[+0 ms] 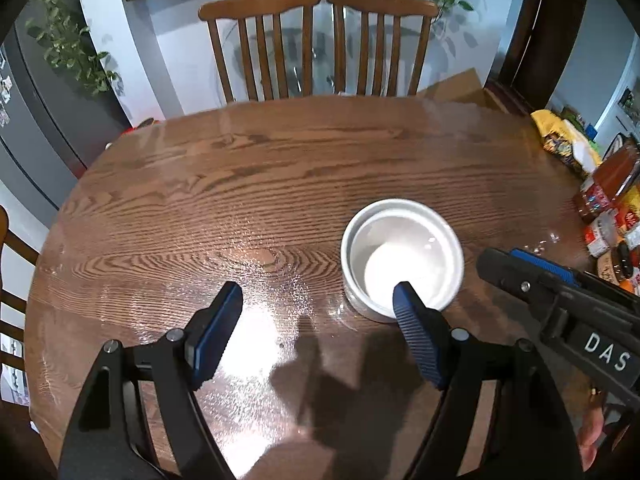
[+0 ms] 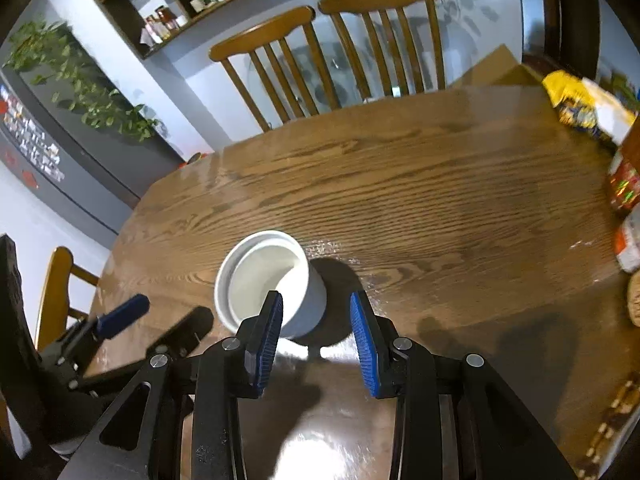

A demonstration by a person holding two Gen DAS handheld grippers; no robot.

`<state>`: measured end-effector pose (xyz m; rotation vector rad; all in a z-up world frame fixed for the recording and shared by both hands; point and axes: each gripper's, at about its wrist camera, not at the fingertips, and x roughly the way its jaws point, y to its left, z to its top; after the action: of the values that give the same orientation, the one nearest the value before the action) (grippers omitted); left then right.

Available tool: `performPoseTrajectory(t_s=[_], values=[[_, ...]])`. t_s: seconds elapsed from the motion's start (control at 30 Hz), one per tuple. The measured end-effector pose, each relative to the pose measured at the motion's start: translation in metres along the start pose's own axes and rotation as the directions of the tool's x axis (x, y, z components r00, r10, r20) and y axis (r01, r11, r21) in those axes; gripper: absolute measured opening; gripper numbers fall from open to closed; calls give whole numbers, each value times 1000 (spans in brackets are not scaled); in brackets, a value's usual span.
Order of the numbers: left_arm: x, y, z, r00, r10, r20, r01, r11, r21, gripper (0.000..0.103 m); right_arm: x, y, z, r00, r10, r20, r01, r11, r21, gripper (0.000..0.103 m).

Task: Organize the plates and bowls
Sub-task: 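Grip the white ramekin's rim with both grippers and lift it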

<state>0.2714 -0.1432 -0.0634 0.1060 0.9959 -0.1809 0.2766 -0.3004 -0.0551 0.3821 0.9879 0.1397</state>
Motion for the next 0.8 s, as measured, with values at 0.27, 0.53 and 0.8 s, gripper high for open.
performPoseTrajectory(t_s=[0.27,0.53,0.8], values=[[18,0,9,1000,5,-22,-4,1000,10,76,24,-1,7,999,21,-27,-21,1000,8,35],[35,-2,12,998,5,-67,-3,1000,30,55,43,-2,8,996,38,-83,-37,999,11,35],[40,-13,12,997,-20,-80,26,997,73,35,51,-6,10,992,57,-114,-56,998,14,27]])
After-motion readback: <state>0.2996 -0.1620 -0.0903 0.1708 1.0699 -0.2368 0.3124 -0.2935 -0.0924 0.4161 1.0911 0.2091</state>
